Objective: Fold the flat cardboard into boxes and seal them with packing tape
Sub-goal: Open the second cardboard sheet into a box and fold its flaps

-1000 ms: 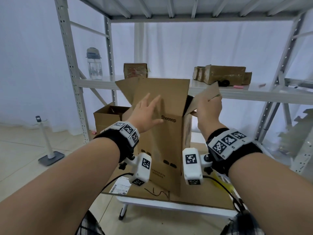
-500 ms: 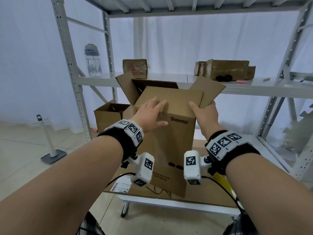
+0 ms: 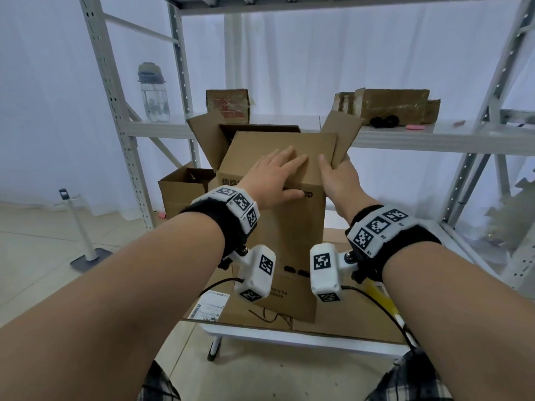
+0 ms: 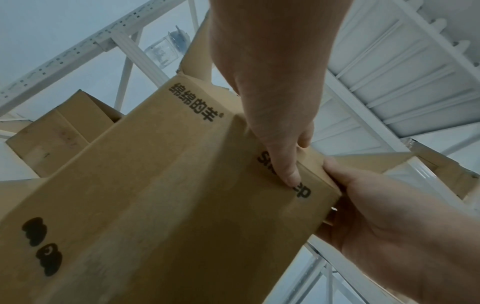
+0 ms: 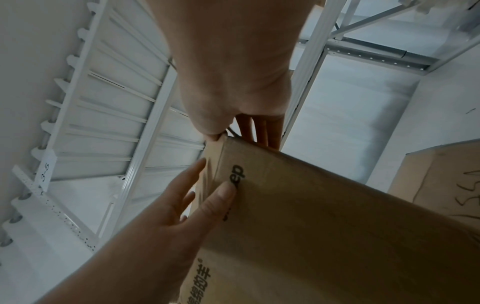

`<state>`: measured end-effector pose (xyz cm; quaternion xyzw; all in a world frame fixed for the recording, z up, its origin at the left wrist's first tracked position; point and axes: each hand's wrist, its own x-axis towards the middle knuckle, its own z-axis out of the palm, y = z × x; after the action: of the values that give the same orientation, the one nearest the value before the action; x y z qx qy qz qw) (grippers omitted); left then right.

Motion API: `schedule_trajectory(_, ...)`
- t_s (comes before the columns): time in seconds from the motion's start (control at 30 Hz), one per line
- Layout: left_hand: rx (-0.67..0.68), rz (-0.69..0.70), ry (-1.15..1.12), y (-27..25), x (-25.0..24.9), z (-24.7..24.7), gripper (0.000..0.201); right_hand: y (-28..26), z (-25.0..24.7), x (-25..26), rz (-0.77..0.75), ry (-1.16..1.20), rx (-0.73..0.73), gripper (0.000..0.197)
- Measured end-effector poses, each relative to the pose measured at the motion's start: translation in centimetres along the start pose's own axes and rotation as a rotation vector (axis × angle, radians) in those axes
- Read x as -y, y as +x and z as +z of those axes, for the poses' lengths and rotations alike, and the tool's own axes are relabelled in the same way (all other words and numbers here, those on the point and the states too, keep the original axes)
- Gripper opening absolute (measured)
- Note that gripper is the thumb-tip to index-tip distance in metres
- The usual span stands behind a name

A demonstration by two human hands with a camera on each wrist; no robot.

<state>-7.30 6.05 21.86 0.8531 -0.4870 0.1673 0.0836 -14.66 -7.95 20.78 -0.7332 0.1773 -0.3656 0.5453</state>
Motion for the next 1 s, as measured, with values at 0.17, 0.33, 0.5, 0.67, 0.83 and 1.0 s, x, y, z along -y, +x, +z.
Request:
schedule_trajectory(0.17, -0.012, 0.054, 0.0, 0.5, -1.4, 0.2, 0.079, 0.1, 0.0, 0.3, -0.014, -0.032, 0.011, 0.037)
schedule_trajectory(0.33, 0.03, -0.011, 0.029, 0.7, -0.9, 0.5, 0.076, 0.2, -1.1, 0.0, -0.09, -0.205, -0.038, 0.039)
schedule_trajectory(0.5, 0.043, -0.076, 0.014, 0.4, -0.5, 1.2, 0.072, 0.9, -2.0, 0.5, -0.126, -0.282, -0.06, 0.051)
schedule_trajectory(0.67, 0.016, -0.093, -0.002, 0.1, -0.8, 2.0, 0.076, 0.5, -0.6, 0.3, 0.006, 0.04, -0.042, 0.036)
schedule_trajectory(0.83, -0.007, -0.051, 0.077, -0.7, -0.2, 2.7, 0.08, -0.1, 0.2, -0.5, 0.011, 0.052, -0.119, 0.032)
schedule_trajectory(1.0, -0.037, -0.069, 0.103, -0.2, 0.9, 2.1, 0.073, 1.1, -0.5, 0.1, -0.1, -0.194, -0.048, 0.051)
